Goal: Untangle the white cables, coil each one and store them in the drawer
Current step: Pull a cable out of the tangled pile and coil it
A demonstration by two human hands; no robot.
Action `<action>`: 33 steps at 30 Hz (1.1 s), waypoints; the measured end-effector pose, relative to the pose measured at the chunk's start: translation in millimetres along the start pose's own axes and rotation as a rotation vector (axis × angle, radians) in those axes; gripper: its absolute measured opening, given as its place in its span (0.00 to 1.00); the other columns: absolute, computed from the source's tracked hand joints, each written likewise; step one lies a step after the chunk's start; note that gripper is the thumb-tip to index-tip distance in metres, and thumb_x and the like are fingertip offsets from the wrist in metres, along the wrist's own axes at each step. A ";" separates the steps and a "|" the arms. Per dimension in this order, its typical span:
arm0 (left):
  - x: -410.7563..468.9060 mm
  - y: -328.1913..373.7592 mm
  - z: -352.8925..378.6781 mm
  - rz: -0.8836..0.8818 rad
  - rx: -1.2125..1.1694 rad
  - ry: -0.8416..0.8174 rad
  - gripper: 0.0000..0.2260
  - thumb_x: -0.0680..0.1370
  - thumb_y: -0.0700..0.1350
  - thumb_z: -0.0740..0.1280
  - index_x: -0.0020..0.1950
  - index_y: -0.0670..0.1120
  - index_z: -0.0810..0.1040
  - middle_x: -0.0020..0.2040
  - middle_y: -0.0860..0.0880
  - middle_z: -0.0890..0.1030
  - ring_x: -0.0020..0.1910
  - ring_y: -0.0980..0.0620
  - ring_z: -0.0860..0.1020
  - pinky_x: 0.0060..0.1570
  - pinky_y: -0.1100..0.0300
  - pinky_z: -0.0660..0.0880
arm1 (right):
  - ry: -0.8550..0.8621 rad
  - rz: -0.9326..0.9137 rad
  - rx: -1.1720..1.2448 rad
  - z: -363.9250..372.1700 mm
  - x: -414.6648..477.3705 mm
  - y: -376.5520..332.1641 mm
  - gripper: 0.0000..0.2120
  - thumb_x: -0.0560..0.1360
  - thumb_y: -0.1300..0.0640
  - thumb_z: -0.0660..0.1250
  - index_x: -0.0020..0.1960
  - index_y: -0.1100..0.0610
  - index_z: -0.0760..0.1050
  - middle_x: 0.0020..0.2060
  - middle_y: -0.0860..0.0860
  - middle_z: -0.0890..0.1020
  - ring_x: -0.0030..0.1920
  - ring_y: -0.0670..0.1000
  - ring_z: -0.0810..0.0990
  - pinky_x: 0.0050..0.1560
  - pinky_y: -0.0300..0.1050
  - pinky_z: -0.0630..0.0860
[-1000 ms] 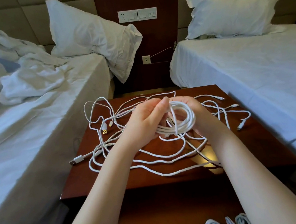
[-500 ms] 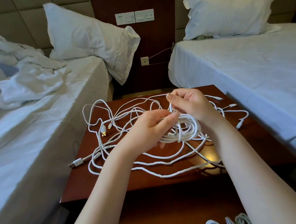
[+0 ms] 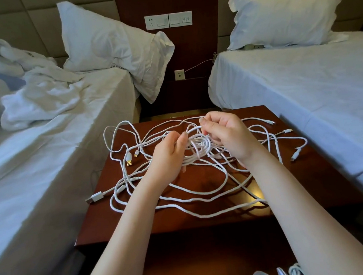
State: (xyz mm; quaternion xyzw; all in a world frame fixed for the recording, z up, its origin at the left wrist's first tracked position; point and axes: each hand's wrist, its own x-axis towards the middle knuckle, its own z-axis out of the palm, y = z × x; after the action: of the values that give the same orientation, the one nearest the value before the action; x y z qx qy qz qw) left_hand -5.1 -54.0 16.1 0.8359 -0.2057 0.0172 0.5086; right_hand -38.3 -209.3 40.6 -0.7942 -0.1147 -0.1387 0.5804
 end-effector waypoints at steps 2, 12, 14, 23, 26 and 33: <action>0.5 -1.5 1.0 0.024 0.022 0.069 0.12 0.83 0.48 0.54 0.41 0.49 0.68 0.32 0.51 0.71 0.21 0.60 0.71 0.22 0.69 0.66 | -0.038 -0.024 -0.020 3.0 -0.8 -2.9 0.14 0.82 0.60 0.59 0.38 0.58 0.74 0.20 0.41 0.69 0.25 0.41 0.69 0.31 0.29 0.64; 6.0 -1.6 -11.7 0.071 -0.022 0.451 0.09 0.82 0.46 0.60 0.44 0.44 0.69 0.32 0.52 0.70 0.27 0.64 0.71 0.28 0.70 0.67 | -0.326 0.019 -0.120 8.4 -4.3 -5.2 0.08 0.79 0.60 0.64 0.42 0.60 0.76 0.25 0.50 0.74 0.27 0.48 0.70 0.31 0.39 0.69; 5.1 2.3 -14.4 0.122 -0.048 0.508 0.10 0.81 0.45 0.62 0.40 0.45 0.68 0.31 0.52 0.70 0.27 0.64 0.71 0.29 0.70 0.67 | -0.343 0.023 -0.134 10.6 -3.3 -3.1 0.09 0.79 0.59 0.64 0.40 0.55 0.76 0.26 0.51 0.77 0.28 0.50 0.73 0.32 0.43 0.72; -1.1 18.8 -23.8 0.128 -0.389 0.549 0.12 0.81 0.48 0.63 0.38 0.47 0.68 0.30 0.48 0.74 0.29 0.48 0.71 0.30 0.50 0.72 | -0.321 0.050 -0.101 18.7 -0.6 4.0 0.15 0.81 0.50 0.61 0.40 0.54 0.79 0.26 0.48 0.75 0.29 0.49 0.73 0.39 0.44 0.73; -2.7 20.7 -26.3 0.144 -0.419 0.472 0.13 0.81 0.49 0.62 0.39 0.45 0.69 0.26 0.56 0.74 0.27 0.56 0.72 0.28 0.58 0.72 | -0.342 0.032 -0.025 18.2 -0.7 8.5 0.17 0.81 0.51 0.59 0.40 0.56 0.78 0.26 0.49 0.73 0.28 0.48 0.70 0.40 0.48 0.70; -5.8 26.0 -28.8 0.180 -0.509 0.427 0.13 0.81 0.48 0.62 0.37 0.48 0.73 0.30 0.52 0.71 0.28 0.55 0.70 0.28 0.58 0.70 | -0.389 0.154 -0.005 12.4 -0.8 25.3 0.17 0.79 0.44 0.60 0.39 0.55 0.72 0.26 0.47 0.68 0.28 0.45 0.64 0.33 0.37 0.65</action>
State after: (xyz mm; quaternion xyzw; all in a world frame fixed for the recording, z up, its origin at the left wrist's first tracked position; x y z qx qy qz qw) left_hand -14.6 -37.8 50.5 0.6383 -0.1653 0.1850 0.7287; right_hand -29.3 -205.0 14.2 -0.8138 -0.1632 0.0617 0.5544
